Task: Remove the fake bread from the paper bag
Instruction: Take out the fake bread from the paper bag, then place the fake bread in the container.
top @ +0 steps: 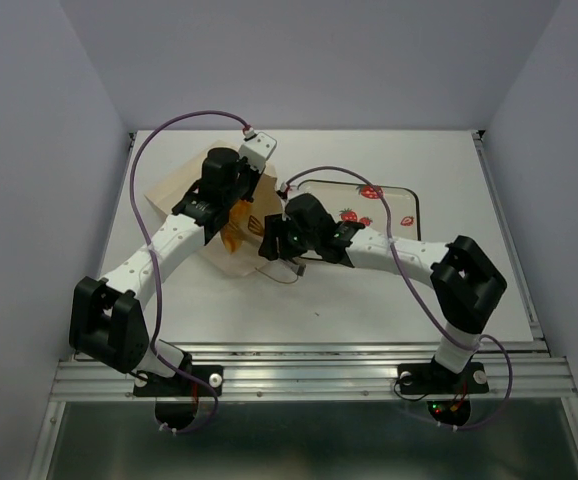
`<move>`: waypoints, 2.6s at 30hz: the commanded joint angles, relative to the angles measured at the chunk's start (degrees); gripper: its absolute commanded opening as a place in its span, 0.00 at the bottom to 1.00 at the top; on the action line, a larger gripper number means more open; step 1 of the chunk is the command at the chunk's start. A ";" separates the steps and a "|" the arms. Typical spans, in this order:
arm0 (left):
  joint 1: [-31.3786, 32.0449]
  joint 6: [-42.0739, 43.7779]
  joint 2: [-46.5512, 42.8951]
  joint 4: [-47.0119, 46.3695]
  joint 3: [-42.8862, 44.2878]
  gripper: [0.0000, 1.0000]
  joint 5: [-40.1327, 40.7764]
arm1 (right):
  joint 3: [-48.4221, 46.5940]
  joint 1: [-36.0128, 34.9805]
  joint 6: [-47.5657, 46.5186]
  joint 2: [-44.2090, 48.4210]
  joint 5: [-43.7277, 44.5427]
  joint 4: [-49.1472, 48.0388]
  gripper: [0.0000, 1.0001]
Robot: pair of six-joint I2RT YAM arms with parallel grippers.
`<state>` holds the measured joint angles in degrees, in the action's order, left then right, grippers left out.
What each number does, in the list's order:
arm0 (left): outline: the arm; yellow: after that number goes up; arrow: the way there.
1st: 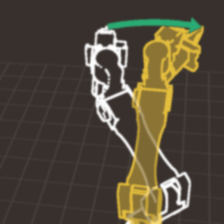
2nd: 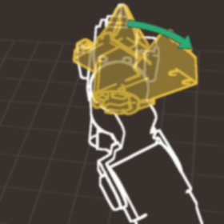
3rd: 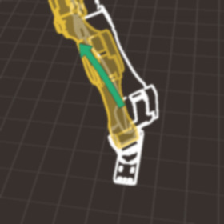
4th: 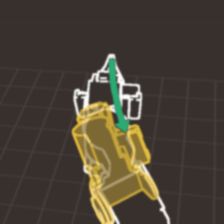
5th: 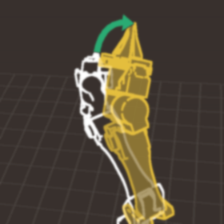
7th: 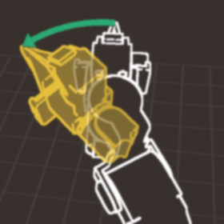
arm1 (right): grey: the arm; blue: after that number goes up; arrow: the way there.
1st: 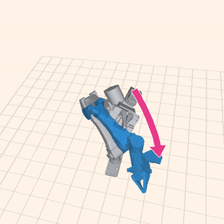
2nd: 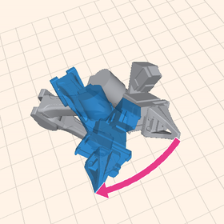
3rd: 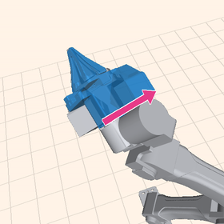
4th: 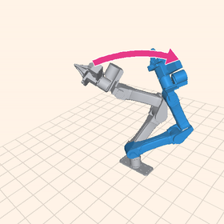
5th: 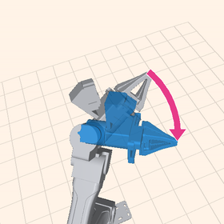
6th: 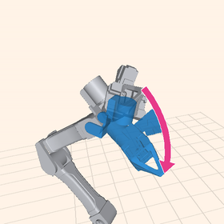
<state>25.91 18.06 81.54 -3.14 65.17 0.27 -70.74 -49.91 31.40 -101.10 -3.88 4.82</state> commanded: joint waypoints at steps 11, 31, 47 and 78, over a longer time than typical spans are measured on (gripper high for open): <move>0.98 -2.24 -2.44 -2.66 0.75 0.00 0.25 | -4.23 -1.42 3.40 -3.22 -1.93 -6.05 0.58; 1.25 -2.95 -2.96 -3.98 -0.30 0.00 2.36 | 0.24 -1.95 1.39 8.45 9.50 -0.34 0.29; 1.16 -3.65 -3.67 -3.72 -0.39 0.00 4.47 | 16.86 -1.95 -1.34 40.07 9.06 13.54 0.27; 1.25 -4.09 -1.82 -3.54 -0.30 0.00 4.21 | 2.72 15.02 -8.98 16.74 20.66 12.67 0.33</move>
<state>26.68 14.96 80.60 -3.62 65.10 4.05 -62.22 -35.53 24.05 -81.89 20.27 24.34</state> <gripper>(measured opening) 0.044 0.339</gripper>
